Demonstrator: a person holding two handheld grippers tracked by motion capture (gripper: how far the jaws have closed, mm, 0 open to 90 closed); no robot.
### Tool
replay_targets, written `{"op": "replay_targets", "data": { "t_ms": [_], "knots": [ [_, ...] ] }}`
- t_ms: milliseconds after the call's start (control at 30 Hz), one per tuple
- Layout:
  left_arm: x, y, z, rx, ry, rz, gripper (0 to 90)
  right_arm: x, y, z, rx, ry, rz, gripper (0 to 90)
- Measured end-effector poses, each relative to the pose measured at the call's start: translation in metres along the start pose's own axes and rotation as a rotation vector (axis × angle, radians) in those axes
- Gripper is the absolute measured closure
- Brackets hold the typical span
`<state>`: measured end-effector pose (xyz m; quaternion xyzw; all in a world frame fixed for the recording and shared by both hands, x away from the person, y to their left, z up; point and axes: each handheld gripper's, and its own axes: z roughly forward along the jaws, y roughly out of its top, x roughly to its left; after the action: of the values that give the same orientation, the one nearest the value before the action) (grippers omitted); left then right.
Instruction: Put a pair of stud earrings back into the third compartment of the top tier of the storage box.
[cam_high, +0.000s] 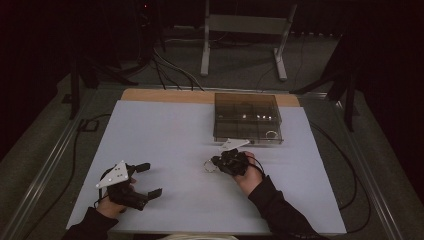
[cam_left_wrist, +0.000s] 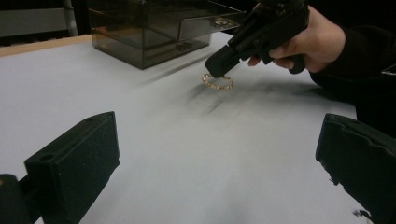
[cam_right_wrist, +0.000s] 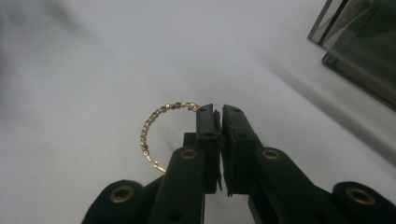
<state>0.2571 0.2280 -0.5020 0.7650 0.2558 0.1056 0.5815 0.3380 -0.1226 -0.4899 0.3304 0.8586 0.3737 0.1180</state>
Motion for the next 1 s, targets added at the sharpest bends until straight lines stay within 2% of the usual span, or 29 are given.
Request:
{"op": "replay_targets", "data": {
  "t_ms": [267, 400, 500, 567, 867, 1000],
  "knots": [
    [0.001, -0.001, 0.0, 0.001, 0.001, -0.001, 0.5, -0.001, 0.01, -0.018, -0.032, 0.0, -0.001, 86.3],
    [0.0, 0.0, 0.0, 0.005, 0.001, 0.001, 0.5, -0.003, 0.012, -0.024, -0.044, 0.002, 0.013, 86.3],
    [-0.002, 0.001, 0.0, 0.004, 0.003, 0.018, 0.5, -0.006, 0.012, -0.027, -0.047, 0.0, 0.018, 86.3],
    [-0.002, 0.001, 0.0, -0.002, -0.004, 0.006, 0.5, -0.007, 0.013, -0.03, -0.054, -0.004, 0.025, 86.3],
    [0.001, 0.0, 0.001, 0.006, 0.003, 0.005, 0.5, -0.018, 0.017, -0.044, -0.084, -0.02, 0.049, 86.3],
    [0.002, 0.0, -0.001, -0.016, -0.01, -0.015, 0.5, -0.021, 0.019, -0.051, -0.103, -0.029, 0.056, 86.2]
  ]
}}
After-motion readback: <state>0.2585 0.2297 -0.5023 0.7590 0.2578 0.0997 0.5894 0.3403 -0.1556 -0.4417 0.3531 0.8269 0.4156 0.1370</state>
